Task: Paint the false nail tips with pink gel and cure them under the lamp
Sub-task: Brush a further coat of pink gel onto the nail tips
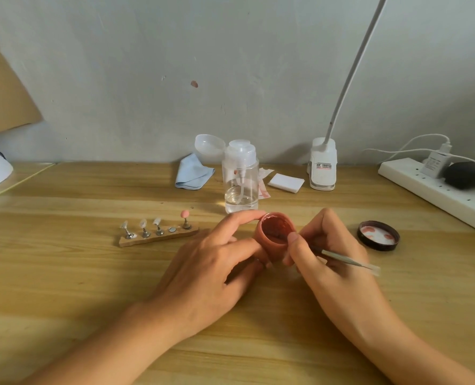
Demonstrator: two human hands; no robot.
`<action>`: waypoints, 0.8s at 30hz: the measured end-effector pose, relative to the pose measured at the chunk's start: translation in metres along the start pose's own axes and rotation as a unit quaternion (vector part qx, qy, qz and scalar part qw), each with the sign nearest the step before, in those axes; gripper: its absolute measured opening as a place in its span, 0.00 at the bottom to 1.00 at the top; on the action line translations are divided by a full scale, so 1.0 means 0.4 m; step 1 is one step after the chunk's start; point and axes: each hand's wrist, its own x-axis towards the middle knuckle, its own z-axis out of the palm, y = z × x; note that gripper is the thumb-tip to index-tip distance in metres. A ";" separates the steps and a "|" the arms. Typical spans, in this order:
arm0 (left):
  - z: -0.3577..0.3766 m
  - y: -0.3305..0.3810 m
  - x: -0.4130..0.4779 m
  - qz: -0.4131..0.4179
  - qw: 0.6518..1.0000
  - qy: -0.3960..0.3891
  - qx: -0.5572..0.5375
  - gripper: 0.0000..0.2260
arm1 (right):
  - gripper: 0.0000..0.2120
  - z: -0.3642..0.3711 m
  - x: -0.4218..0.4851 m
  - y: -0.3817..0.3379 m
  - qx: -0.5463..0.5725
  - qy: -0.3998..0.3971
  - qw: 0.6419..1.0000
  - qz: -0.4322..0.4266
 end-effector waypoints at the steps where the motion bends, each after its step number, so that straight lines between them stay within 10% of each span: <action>1: 0.000 0.000 -0.001 0.001 1.000 0.001 0.000 0.05 | 0.07 0.000 -0.001 0.000 -0.001 0.001 1.000 0.000; 24: -0.001 -0.028 0.009 -0.132 0.987 -0.003 -0.087 0.07 | 0.06 -0.012 -0.005 -0.025 0.109 0.005 0.994 -0.003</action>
